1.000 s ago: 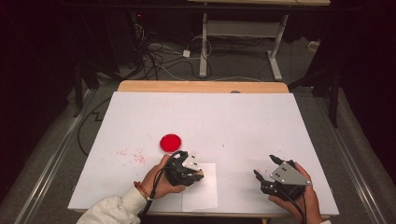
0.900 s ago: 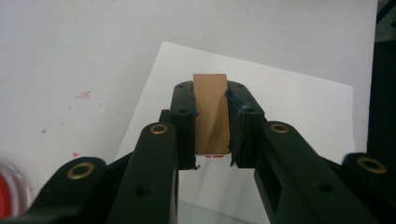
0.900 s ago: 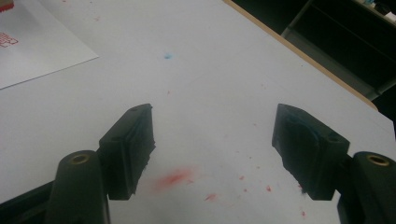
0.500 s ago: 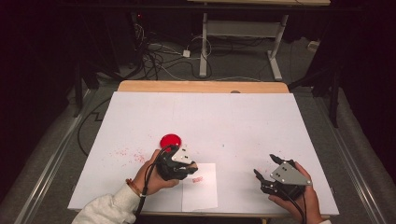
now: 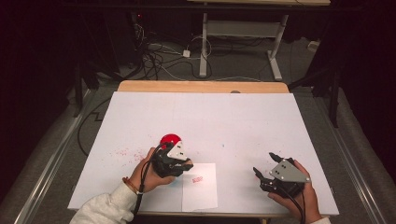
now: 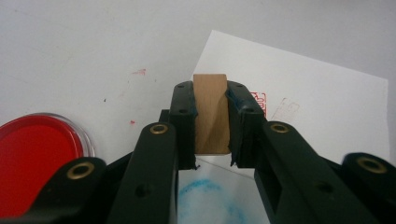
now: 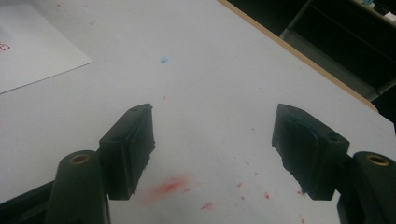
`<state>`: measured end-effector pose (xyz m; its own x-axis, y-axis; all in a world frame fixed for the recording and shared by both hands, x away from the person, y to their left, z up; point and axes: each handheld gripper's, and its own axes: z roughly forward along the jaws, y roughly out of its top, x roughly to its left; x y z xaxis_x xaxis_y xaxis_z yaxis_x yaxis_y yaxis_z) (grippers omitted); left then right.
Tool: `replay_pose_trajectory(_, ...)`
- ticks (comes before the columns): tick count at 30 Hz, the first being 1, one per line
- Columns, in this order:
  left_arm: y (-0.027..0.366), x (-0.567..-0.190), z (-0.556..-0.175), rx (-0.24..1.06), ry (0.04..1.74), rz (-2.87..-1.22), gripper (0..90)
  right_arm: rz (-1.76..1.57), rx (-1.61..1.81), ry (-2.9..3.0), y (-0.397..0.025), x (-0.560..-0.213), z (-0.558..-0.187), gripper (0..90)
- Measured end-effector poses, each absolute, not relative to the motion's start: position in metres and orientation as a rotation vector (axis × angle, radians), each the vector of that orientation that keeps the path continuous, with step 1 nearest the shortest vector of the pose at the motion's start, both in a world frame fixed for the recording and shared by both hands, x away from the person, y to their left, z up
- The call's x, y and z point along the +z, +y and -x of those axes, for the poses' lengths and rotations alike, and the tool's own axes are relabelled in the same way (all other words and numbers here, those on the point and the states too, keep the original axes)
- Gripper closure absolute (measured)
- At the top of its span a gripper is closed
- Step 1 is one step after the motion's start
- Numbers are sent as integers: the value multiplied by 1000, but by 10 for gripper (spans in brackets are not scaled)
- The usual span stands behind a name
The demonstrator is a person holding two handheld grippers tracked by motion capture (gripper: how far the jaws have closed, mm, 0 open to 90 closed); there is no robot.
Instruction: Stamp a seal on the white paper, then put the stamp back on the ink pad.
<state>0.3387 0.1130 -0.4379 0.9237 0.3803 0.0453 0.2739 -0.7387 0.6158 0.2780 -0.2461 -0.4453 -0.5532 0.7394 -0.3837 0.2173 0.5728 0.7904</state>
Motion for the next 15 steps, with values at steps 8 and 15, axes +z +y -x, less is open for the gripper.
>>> replay_pose_trajectory(8, 117, -434, -338, 244, 470, -2438, 731, -755, 906, 2077, -245, -446, -279, 299)
replay_pose_trajectory(15, 122, -428, -338, 269, 490, -2417, 731, -749, 906, 2080, -244, -446, -277, 299)
